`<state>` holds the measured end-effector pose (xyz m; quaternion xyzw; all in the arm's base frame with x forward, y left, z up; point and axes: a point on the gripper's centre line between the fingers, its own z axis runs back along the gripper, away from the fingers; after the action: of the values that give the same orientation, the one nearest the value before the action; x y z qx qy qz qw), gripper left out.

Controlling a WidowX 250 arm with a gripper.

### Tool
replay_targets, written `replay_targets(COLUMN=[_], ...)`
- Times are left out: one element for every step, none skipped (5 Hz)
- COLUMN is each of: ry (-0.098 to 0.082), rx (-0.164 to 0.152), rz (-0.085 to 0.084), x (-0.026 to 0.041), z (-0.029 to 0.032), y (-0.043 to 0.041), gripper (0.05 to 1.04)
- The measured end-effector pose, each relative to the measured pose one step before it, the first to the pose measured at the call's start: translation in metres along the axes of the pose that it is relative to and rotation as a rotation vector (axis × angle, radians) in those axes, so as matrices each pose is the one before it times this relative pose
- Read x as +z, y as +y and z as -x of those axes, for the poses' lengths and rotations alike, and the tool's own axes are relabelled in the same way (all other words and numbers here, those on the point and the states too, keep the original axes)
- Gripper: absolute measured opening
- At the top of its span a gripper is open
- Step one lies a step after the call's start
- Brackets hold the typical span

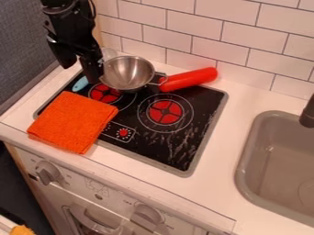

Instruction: Moved the blue spoon to the bottom right of the stove

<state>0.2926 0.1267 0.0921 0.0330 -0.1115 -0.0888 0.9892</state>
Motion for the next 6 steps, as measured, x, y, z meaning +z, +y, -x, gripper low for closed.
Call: replay_targets(ry=[0.0306, 0.0301, 0.0093, 0.0113, 0.0231, -0.0010], rx=[0.0122, 0.0519, 0.0555, 0.0505, 0.0489, 0.0015], rz=[0.0178, -0.0086, -0.0016, -0.0053, 0.0230, -0.0015], x=[-0.01100, -0.02037, -0.02408, -0.02022, -0.01553, -0.00193], z=[0.00381, -0.00528, -0.01044, -0.01083, -0.00448, -0.00663], y=[-0.00086, 0.01057, 0.01543, 0.01652, 0.01417, 0.00423], gripper=[1.001, 1.001, 1.001, 1.001, 1.001, 0.942])
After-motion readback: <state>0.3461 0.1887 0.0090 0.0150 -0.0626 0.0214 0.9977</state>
